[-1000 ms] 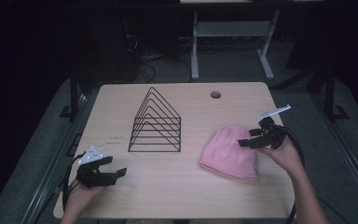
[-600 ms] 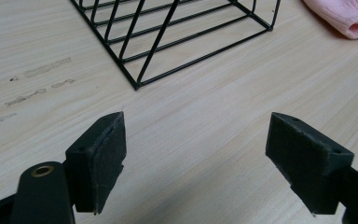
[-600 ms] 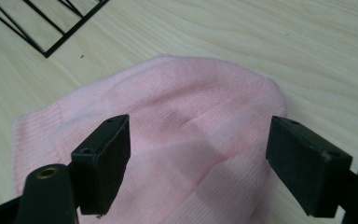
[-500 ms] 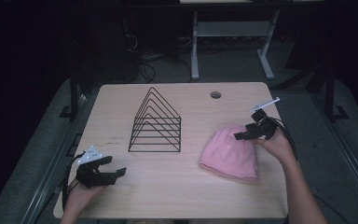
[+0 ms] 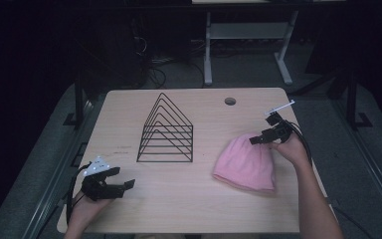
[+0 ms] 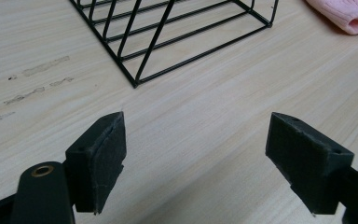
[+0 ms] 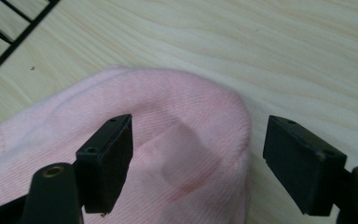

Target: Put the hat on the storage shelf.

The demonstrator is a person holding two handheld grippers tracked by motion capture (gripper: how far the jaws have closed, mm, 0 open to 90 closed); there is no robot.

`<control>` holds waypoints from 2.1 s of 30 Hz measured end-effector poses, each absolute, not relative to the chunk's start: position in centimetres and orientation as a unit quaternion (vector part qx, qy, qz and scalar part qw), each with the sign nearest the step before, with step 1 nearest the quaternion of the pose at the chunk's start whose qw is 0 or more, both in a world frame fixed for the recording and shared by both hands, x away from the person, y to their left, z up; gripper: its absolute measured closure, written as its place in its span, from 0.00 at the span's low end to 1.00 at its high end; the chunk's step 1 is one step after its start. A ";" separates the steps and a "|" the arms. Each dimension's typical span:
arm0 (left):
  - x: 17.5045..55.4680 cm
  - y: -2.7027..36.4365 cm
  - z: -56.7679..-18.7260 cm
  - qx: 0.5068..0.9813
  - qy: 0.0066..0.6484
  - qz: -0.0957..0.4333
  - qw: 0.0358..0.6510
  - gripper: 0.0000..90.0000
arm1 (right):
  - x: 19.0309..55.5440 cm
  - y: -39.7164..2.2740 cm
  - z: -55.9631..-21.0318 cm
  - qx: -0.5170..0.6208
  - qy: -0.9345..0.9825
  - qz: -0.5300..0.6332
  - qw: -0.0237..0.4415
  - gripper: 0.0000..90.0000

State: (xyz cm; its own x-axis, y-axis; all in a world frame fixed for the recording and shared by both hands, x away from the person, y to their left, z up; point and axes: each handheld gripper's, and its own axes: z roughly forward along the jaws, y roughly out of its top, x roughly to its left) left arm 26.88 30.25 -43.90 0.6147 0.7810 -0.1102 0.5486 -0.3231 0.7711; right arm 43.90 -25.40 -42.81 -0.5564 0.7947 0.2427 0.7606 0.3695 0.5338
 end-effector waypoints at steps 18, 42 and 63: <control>27.1 30.3 -44.0 0.801 0.416 0.141 0.406 0.22 | 45.2 -26.3 -45.6 0.504 0.806 0.311 -0.017 0.43; 26.9 30.0 -44.1 0.803 0.418 0.141 0.401 0.23 | 43.2 -26.6 -43.9 0.470 0.797 0.380 -0.017 0.87; 27.0 30.1 -44.2 0.799 0.423 0.132 0.407 0.23 | 39.8 -26.1 -37.4 0.405 0.800 0.442 0.026 0.87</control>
